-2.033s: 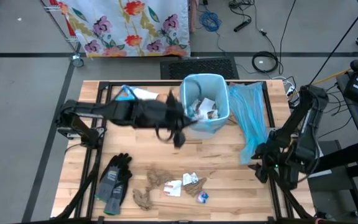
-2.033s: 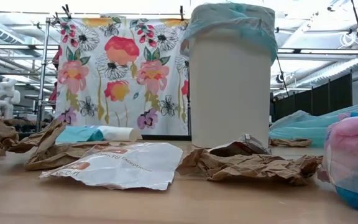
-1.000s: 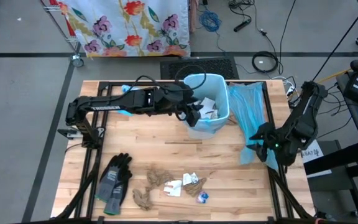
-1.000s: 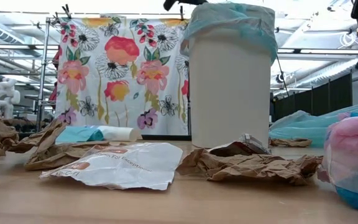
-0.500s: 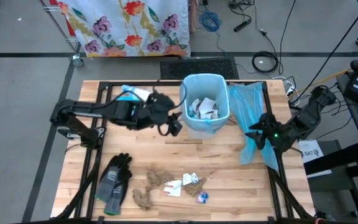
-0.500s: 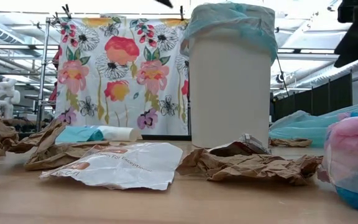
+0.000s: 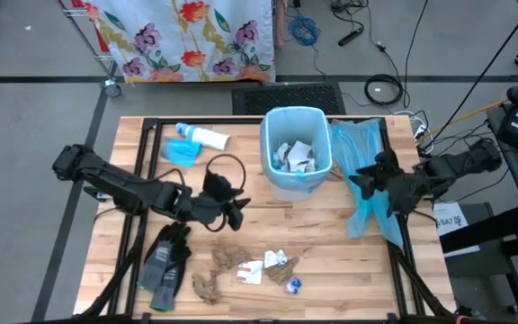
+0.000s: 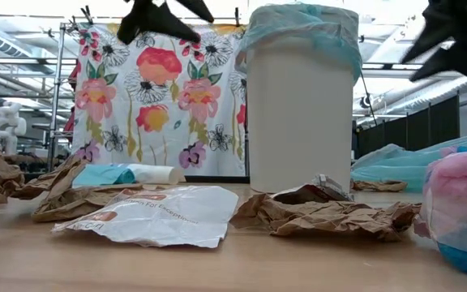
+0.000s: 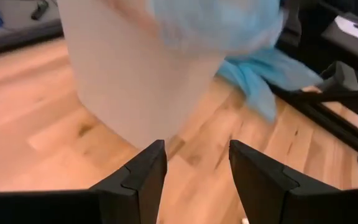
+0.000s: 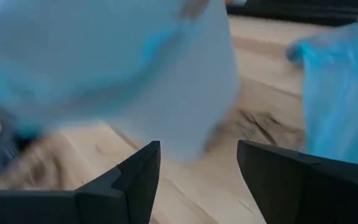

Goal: Place trash/remove bag and relplace
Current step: Adjust the trash bin

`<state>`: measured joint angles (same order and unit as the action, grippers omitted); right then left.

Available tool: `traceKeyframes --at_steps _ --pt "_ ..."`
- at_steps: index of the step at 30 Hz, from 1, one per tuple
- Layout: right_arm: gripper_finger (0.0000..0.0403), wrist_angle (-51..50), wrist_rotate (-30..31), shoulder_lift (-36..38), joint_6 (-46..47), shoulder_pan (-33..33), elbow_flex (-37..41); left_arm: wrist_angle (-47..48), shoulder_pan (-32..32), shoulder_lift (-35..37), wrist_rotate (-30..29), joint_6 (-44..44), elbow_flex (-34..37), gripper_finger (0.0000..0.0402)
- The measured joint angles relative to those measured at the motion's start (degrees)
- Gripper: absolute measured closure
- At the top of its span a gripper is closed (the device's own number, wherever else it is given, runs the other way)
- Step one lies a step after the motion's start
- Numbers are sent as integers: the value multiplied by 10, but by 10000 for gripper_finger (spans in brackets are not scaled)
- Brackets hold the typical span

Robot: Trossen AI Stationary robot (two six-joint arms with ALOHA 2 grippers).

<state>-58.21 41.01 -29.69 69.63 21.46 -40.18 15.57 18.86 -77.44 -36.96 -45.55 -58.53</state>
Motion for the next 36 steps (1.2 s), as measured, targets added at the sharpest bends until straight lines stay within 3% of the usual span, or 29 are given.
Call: traceKeyframes --at_steps 8,13,16,21,27,30,36 --pt "197 86 2 -41 -22 -154 0 -18 21 1 3 -22 45 223" --pt "197 264 -86 -107 -86 -251 24 -15 27 46 3 -22 78 223" --pt "197 307 -128 -154 -92 -293 35 -12 27 84 7 -21 110 223" --pt "197 394 -157 -212 -119 -326 35 -16 27 170 28 -2 168 223" --pt "197 545 -255 -303 -170 -365 35 -17 27 241 29 9 229 223" --pt "197 552 -288 -333 -166 -375 35 -16 26 267 34 9 248 223" --pt "197 441 -298 -311 -207 -381 34 -16 26 296 55 17 261 223"
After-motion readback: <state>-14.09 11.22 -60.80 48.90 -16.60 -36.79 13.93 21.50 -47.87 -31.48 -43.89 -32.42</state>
